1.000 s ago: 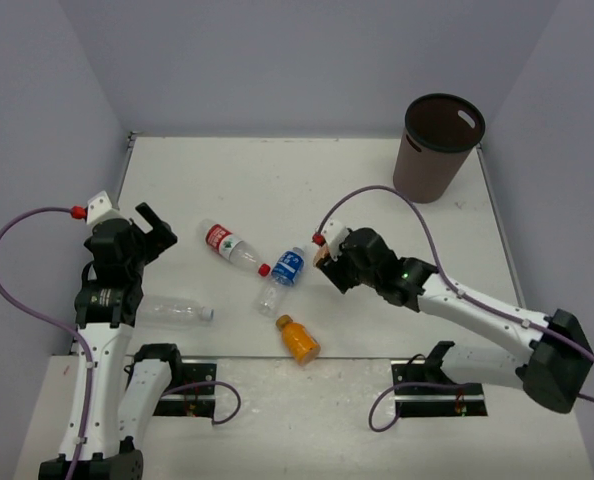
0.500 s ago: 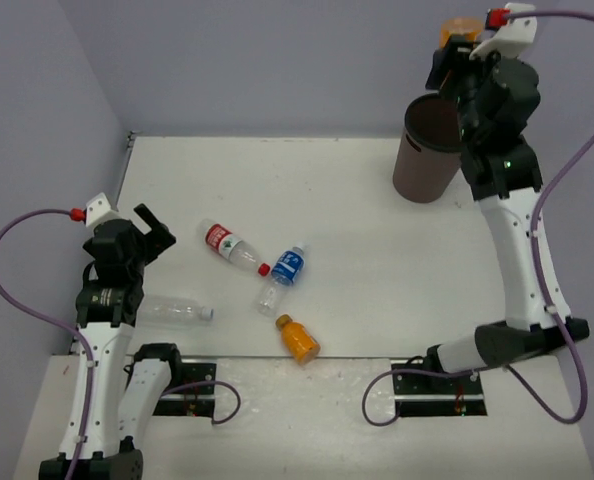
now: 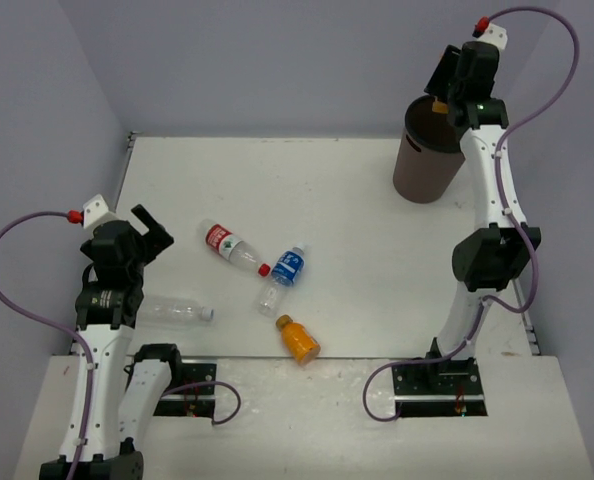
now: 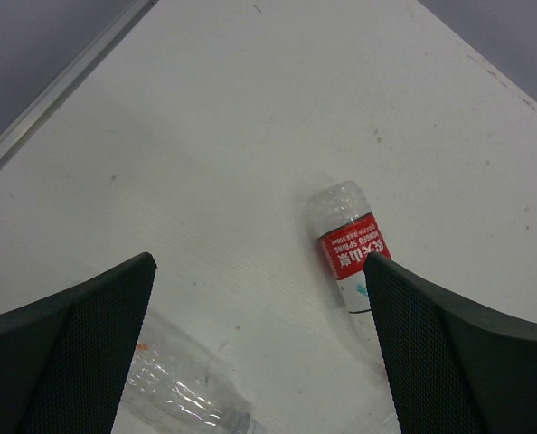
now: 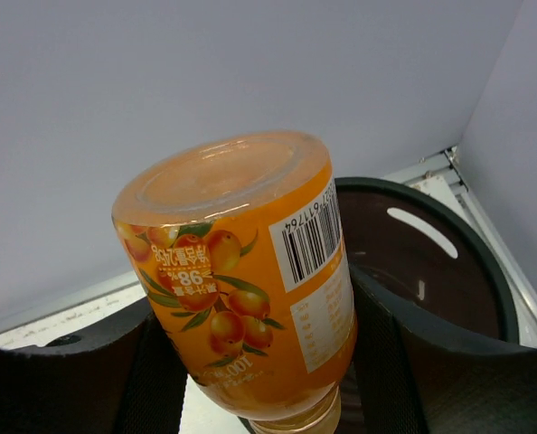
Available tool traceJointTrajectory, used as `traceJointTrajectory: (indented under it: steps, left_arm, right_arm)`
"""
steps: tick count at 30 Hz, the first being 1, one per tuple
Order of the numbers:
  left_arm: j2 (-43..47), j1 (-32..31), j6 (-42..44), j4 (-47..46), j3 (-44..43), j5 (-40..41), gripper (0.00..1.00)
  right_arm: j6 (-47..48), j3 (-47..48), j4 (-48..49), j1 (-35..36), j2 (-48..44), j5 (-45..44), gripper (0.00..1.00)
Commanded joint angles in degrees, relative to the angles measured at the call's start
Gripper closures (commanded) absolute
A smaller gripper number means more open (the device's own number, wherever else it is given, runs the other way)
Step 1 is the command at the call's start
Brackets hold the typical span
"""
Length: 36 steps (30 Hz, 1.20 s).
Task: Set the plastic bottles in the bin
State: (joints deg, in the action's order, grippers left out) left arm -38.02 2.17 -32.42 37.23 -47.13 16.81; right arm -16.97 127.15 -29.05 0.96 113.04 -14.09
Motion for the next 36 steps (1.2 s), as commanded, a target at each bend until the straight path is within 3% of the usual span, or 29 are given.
traceJointTrajectory:
  steps: [1, 3, 5, 14, 17, 21, 25, 28, 36]
  left_arm:
    - [0.5, -0.2, -0.9, -0.6, -1.6, 1.4, 0.00]
    - [0.6, -0.2, -1.0, -0.5, -1.5, 1.5, 0.00]
    - [0.7, -0.2, -0.9, -0.5, -1.5, 1.4, 0.00]
    - [0.8, -0.1, -0.8, -0.6, -1.1, 0.6, 0.00]
    - [0.8, -0.2, -0.9, -0.6, -1.0, 0.2, 0.00]
    - [0.6, -0.2, -0.9, -0.6, -0.7, 0.0, 0.00]
    - [0.0, -0.2, -2.4, 0.1, -0.6, 1.3, 0.00]
    - [-0.7, -0.2, -3.3, 0.7, -0.3, 2.1, 0.00]
    - [-4.3, -0.2, -3.7, -0.6, 1.2, -2.6, 0.00]
  right_arm:
    - [-5.8, 0.5, 1.0, -0.7, -0.2, 0.6, 0.55]
    - [-6.6, -0.8, 0.9, -2.1, 0.0, -0.5, 0.10]
    - [-6.7, -1.2, 0.9, -2.3, -0.2, -0.2, 0.01]
    - [-6.9, -1.8, 0.7, -2.3, -5.1, 0.2, 0.01]
    - [-2.9, -4.6, 3.1, -2.3, -8.9, 9.6, 0.01]
    - [0.0, -8.9, 3.8, -1.6, -14.9, 15.8, 0.01]
    - [3.6, -18.3, 5.6, 2.5, -22.4, 21.4, 0.01]
    - [6.9, -25.6, 5.1, 7.0, -28.0, 19.9, 0.01]
    - [11.5, -60.7, 10.0, 26.4, -50.5, 24.0, 0.01]
